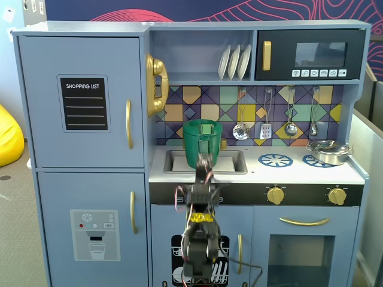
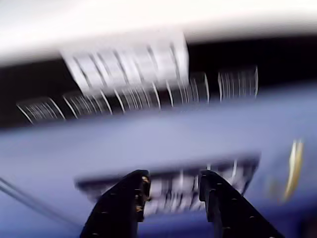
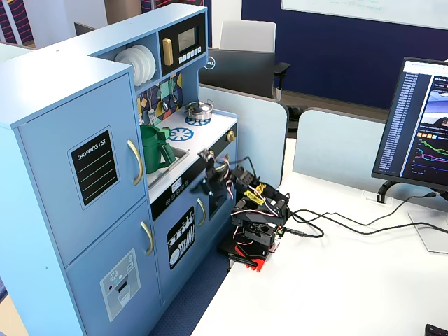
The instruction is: Pick up the lid from the counter and put it on the green recipient
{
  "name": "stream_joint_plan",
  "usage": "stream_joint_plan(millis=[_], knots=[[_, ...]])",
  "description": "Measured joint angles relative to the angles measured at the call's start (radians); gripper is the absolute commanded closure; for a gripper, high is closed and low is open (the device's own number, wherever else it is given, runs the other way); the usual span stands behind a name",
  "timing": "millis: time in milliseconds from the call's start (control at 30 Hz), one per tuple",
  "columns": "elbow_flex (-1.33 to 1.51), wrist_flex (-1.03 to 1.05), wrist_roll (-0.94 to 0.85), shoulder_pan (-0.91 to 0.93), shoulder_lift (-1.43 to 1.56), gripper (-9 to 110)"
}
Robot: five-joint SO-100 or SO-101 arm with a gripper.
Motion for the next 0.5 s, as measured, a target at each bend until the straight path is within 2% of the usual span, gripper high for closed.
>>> stream_joint_plan(millis=[167,300,500], knots=[[0.187,0.176,0.084,0.003,0.124,99],[0.276,0.348,0.064,-0.029,0.141,99],[0.333,0.459,0.02,-0.025,0.167,98]])
